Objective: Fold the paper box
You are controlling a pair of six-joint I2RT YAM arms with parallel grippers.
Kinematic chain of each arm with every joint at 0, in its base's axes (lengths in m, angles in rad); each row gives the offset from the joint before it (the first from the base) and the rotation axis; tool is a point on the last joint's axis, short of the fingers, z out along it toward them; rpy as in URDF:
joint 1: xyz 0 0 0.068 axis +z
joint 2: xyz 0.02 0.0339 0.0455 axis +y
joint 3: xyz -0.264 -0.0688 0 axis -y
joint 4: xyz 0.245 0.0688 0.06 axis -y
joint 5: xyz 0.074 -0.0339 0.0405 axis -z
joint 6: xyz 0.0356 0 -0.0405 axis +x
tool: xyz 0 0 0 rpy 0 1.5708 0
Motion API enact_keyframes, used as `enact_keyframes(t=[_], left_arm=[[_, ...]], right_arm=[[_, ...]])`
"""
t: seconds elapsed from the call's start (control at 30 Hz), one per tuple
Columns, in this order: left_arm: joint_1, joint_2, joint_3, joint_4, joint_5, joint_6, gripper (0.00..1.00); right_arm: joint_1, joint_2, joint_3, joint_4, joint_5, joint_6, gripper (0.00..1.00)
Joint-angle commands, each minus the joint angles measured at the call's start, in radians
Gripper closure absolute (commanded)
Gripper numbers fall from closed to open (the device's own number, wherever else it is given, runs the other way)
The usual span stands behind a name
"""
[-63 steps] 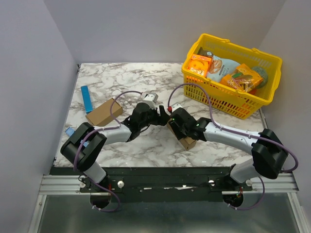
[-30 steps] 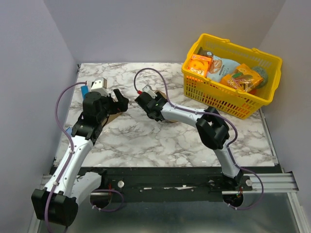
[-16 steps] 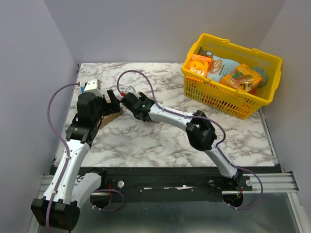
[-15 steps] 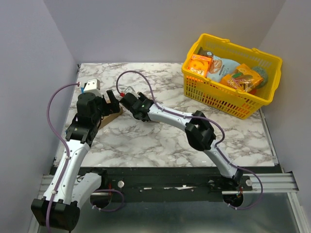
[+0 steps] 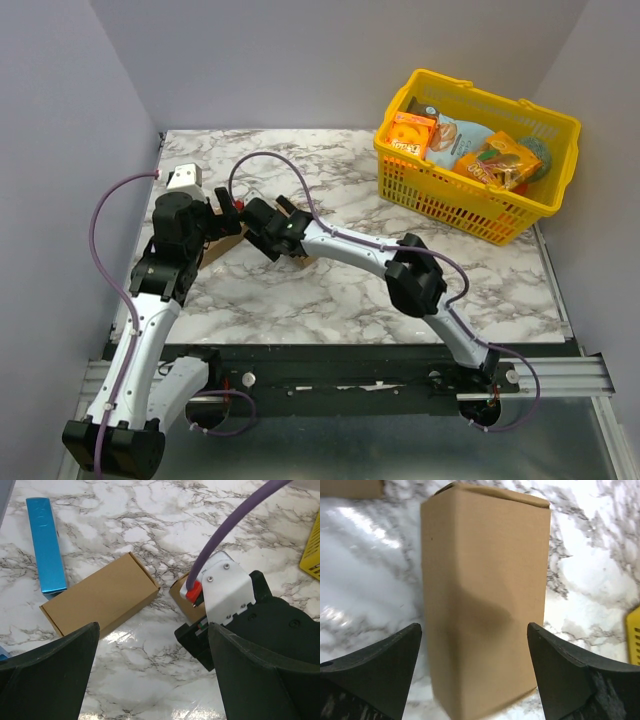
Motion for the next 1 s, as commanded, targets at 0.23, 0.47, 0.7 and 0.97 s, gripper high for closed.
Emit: enact_keyframes(t=[0.23, 0.47, 0.7, 0.97], left_arm=[[0.009, -0.028, 0.025, 0.075, 0.05, -0.017, 0.01], [0.014, -0.051, -0.005, 0.117, 0.042, 0.002, 0.01], [0.014, -0.091, -0.035, 0.17, 0.097, 0.04, 0.01], [0.014, -0.136, -0.037, 0.184, 0.131, 0.057, 0.01]], right_arm=[[0.043, -0.432, -0.321, 0.183, -0.276, 0.111, 0.0], [-0.091, -0.644, -0.554, 0.28, -0.374, 0.201, 0.0], [-0.35, -0.938, -0.87, 0.421, -0.495, 0.264, 0.01], [-0.493, -1.155, -0.99, 0.424, -0.466, 0.241, 0.01]])
